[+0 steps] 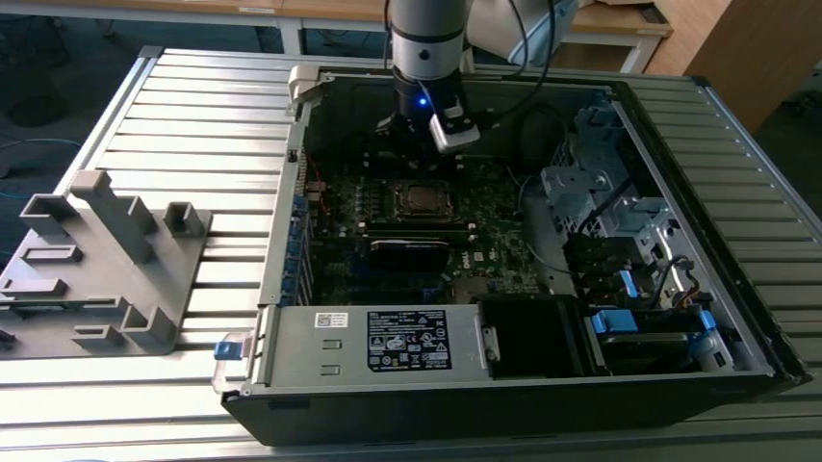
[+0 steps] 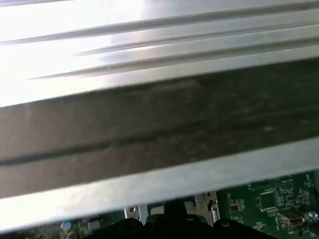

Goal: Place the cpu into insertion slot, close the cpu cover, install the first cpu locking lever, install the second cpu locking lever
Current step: 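Install the first cpu locking lever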

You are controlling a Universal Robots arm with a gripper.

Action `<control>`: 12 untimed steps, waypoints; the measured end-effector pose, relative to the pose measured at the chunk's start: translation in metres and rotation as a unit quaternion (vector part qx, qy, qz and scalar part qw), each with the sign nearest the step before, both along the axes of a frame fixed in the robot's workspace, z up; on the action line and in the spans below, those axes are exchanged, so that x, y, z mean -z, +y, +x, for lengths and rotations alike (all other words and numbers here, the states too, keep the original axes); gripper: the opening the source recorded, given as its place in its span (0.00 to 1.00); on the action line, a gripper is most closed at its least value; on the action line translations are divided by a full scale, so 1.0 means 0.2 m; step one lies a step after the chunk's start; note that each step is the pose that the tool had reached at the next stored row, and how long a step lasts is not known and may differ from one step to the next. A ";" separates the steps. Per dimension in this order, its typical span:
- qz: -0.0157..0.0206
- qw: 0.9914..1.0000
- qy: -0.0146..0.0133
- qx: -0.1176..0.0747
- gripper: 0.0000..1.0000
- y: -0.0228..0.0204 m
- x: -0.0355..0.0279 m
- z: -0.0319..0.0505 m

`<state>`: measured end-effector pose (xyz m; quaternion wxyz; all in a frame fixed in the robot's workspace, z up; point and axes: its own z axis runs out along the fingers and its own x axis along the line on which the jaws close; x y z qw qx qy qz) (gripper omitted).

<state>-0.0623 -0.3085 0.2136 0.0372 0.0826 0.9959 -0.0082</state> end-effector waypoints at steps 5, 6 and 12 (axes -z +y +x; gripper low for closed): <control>-0.011 1.000 0.005 -0.009 0.11 -0.002 0.001 0.000; -0.010 1.000 0.004 -0.009 0.11 -0.006 0.001 0.000; 0.005 1.000 0.004 -0.009 0.11 -0.038 0.001 0.000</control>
